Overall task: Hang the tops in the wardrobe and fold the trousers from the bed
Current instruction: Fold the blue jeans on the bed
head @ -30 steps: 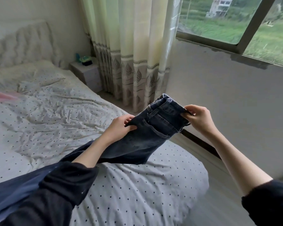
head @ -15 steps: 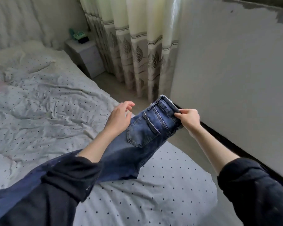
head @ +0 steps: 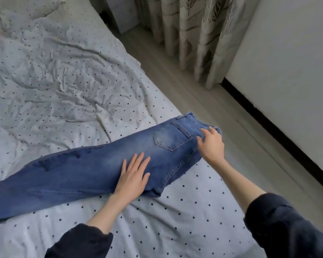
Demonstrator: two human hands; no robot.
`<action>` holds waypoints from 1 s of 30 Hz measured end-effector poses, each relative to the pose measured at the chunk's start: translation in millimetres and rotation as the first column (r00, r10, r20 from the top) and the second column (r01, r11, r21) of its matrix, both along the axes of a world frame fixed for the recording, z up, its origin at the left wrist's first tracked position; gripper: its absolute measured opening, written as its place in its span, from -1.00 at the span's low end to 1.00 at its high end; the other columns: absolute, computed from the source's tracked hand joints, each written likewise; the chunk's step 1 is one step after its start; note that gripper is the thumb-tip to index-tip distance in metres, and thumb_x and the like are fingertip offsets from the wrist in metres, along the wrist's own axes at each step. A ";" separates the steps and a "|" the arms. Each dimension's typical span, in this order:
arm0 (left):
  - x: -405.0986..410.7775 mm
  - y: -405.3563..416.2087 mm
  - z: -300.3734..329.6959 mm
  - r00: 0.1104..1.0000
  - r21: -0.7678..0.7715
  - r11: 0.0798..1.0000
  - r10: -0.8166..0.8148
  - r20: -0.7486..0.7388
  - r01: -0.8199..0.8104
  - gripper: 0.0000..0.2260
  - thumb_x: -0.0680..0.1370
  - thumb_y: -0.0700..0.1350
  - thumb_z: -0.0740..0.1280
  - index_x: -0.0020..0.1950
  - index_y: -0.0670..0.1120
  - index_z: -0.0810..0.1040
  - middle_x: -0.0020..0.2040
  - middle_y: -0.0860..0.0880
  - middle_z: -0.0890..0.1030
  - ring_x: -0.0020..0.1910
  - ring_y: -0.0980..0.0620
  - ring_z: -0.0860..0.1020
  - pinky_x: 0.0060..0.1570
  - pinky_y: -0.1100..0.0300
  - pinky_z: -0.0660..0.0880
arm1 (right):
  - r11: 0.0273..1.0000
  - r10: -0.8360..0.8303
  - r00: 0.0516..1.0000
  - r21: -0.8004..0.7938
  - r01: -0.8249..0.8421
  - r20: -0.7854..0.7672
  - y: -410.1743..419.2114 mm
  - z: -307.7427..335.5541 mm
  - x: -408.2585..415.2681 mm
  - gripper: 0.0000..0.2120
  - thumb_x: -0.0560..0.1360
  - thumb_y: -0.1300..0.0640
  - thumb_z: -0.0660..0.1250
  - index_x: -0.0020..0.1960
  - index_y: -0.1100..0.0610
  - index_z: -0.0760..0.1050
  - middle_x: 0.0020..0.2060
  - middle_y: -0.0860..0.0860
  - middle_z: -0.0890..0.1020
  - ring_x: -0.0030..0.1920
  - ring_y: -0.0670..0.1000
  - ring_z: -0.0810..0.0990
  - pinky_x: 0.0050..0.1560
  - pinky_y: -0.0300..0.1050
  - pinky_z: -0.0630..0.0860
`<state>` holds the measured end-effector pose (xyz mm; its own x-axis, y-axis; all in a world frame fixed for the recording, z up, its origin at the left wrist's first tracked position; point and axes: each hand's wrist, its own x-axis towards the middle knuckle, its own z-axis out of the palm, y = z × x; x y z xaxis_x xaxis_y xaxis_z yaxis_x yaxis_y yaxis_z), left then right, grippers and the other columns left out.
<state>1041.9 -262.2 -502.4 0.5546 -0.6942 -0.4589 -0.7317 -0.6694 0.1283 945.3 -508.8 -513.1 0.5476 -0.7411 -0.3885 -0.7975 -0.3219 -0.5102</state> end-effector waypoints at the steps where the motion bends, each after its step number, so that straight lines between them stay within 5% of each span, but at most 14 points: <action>1: -3.5 2.1 -1.9 1.000 -0.025 1.000 0.012 0.004 -0.012 -0.52 0.64 0.01 0.05 0.54 0.02 0.02 0.56 0.01 -0.06 0.53 0.03 -0.10 0.45 -0.01 -0.21 | 0.999 0.049 0.999 -0.016 -0.049 0.001 17.0 -2.5 -2.4 -0.61 0.58 0.11 0.18 0.39 0.14 0.38 0.44 0.14 0.29 0.44 0.15 0.22 0.38 0.05 0.24; 5: -5.6 19.9 -4.3 0.999 -0.107 0.994 0.035 0.005 -0.034 -0.55 0.63 -0.05 0.08 0.52 0.01 0.11 0.55 0.01 0.02 0.53 0.03 -0.06 0.45 0.04 -0.20 | 0.961 0.277 0.959 0.021 -0.276 -0.061 62.6 -11.0 -11.8 -0.62 0.59 0.06 0.14 0.38 0.14 0.35 0.36 0.12 0.34 0.40 0.17 0.25 0.31 0.01 0.31; 9: 11.7 54.1 7.4 0.984 -0.191 0.966 0.179 0.009 -0.174 -0.61 0.61 -0.16 0.15 0.46 -0.05 0.30 0.51 -0.06 0.18 0.51 -0.03 0.07 0.46 0.00 -0.11 | 0.953 0.298 0.940 -0.010 -0.304 -0.167 83.4 -6.3 -8.3 -0.53 0.60 -0.02 0.11 0.47 0.10 0.22 0.48 0.10 0.19 0.49 0.11 0.10 0.44 0.07 0.13; 14: 85.8 100.5 19.8 0.932 -0.106 0.944 0.326 0.158 -0.313 -0.58 0.64 -0.10 0.09 0.50 -0.05 0.19 0.51 -0.07 0.19 0.49 -0.05 0.14 0.42 -0.04 0.05 | 0.831 0.515 0.851 -0.180 -0.526 -0.106 102.7 4.4 49.9 -0.61 0.62 0.04 0.04 0.42 0.06 0.24 0.44 0.02 0.26 0.47 0.04 0.12 0.41 0.06 0.11; 17: 122.3 92.7 18.4 0.939 -0.055 0.943 0.331 0.097 -0.327 -0.62 0.64 -0.03 0.08 0.45 -0.05 0.29 0.35 -0.08 0.39 0.33 -0.09 0.34 0.28 0.01 0.23 | 0.765 0.584 0.801 -0.237 -0.598 -0.136 93.0 -5.9 100.3 -0.57 0.60 0.14 0.05 0.46 0.07 0.18 0.47 0.01 0.22 0.49 0.04 0.07 0.43 0.15 0.05; 21: 122.3 74.7 9.5 0.947 -0.136 0.937 0.316 -0.061 -0.321 -0.68 0.62 -0.01 0.17 0.31 -0.11 0.42 0.21 -0.04 0.47 0.23 -0.06 0.40 0.21 0.05 0.27 | 0.665 0.728 0.663 -0.052 -0.745 -0.175 83.6 -24.7 145.4 -0.39 0.49 0.23 0.11 0.51 0.03 0.09 0.49 -0.02 0.18 0.52 0.03 -0.04 0.45 0.29 -0.18; 24: 123.2 59.5 6.8 0.932 -0.265 0.893 0.349 -0.097 -0.362 -0.78 0.60 -0.05 0.21 0.18 -0.12 0.49 0.15 -0.02 0.53 0.11 -0.05 0.49 0.08 0.12 0.35 | 0.624 0.771 0.612 0.016 -0.781 -0.179 72.0 -34.6 156.2 -0.48 0.47 0.11 0.18 0.43 0.05 0.25 0.37 0.06 0.35 0.43 0.07 0.20 0.44 0.29 -0.13; 30: 116.5 25.4 5.5 0.928 -0.283 0.884 0.340 -0.151 -0.371 -0.84 0.59 -0.04 0.24 0.06 -0.09 0.51 -0.06 -0.04 0.61 -0.05 -0.05 0.52 -0.17 0.13 0.34 | 0.567 0.754 0.595 -0.182 -0.804 -0.279 31.2 -28.6 128.9 -0.69 0.45 -0.04 0.23 0.07 0.15 0.48 0.01 0.06 0.55 0.14 0.09 0.44 0.28 0.13 0.14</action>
